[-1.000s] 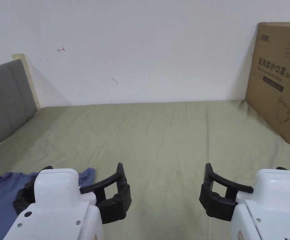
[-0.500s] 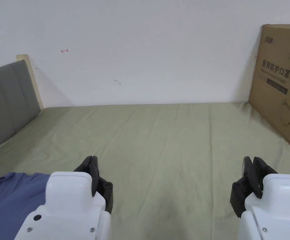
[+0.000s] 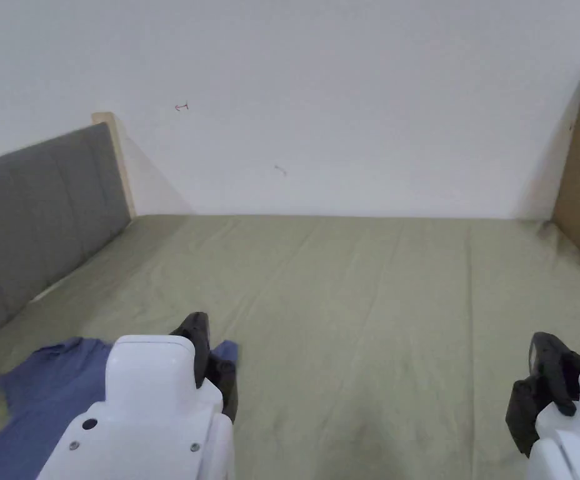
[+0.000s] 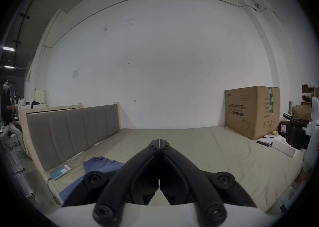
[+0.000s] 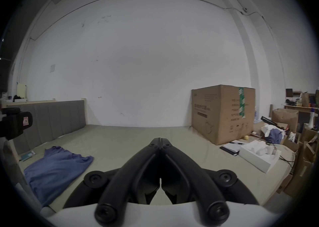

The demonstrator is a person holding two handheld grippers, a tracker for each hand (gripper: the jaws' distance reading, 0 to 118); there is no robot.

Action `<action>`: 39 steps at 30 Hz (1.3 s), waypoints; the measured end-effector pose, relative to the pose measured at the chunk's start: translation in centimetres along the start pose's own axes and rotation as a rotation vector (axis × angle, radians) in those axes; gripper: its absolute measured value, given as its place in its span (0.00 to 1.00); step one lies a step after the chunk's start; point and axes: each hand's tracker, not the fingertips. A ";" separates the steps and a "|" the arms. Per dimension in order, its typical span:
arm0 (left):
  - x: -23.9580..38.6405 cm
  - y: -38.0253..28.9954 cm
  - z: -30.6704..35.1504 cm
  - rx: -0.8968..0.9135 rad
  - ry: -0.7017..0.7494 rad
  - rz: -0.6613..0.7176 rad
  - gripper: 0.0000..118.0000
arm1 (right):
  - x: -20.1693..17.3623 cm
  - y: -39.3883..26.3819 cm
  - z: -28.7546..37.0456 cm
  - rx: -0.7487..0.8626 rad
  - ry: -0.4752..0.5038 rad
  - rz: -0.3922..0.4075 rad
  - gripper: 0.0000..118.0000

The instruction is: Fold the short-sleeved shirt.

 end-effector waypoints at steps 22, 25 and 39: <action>-13.1 -2.8 1.1 -0.200 0.361 0.018 0.00 | -16.2 -1.4 -1.1 -0.132 0.561 0.047 0.00; -13.9 -4.8 -2.6 -0.292 0.321 0.062 0.00 | -16.2 -2.2 -1.8 -0.170 0.560 0.050 0.00; -19.0 -16.4 -21.1 -0.867 0.194 0.165 0.09 | -17.2 -5.9 -4.1 -0.315 0.557 0.114 0.00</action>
